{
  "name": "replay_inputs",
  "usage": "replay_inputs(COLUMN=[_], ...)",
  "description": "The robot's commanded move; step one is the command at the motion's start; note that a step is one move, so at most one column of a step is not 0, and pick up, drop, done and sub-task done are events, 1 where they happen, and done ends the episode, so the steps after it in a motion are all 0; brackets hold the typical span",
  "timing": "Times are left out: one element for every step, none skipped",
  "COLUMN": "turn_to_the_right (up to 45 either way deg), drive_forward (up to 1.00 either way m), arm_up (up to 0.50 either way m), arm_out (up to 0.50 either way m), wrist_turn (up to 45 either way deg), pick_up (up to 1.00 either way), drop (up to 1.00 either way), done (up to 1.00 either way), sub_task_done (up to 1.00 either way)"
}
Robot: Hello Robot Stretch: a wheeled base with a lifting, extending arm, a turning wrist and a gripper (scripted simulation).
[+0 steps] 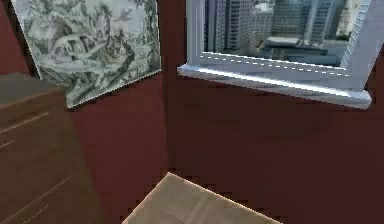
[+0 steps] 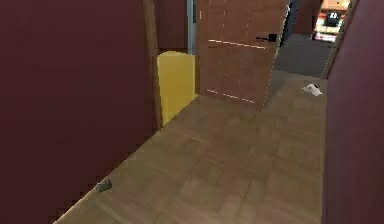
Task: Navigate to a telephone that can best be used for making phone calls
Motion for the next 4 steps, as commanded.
replay_inputs(turn_to_the_right=[45.0, 45.0, 0.0, 0.0], drive_forward=[0.0, 0.0, 1.0, 0.85], arm_up=[0.0, 0.0, 0.0, 0.0], arm_out=[0.0, 0.0, 0.0, 0.0], wrist_turn=[0.0, 0.0, 0.0, 0.0], pick_up=[0.0, 0.0, 0.0, 0.0], drop=[0.0, 0.0, 0.0, 0.0], done=[0.0, 0.0, 0.0, 0.0], sub_task_done=[0.0, 0.0, 0.0, 0.0])
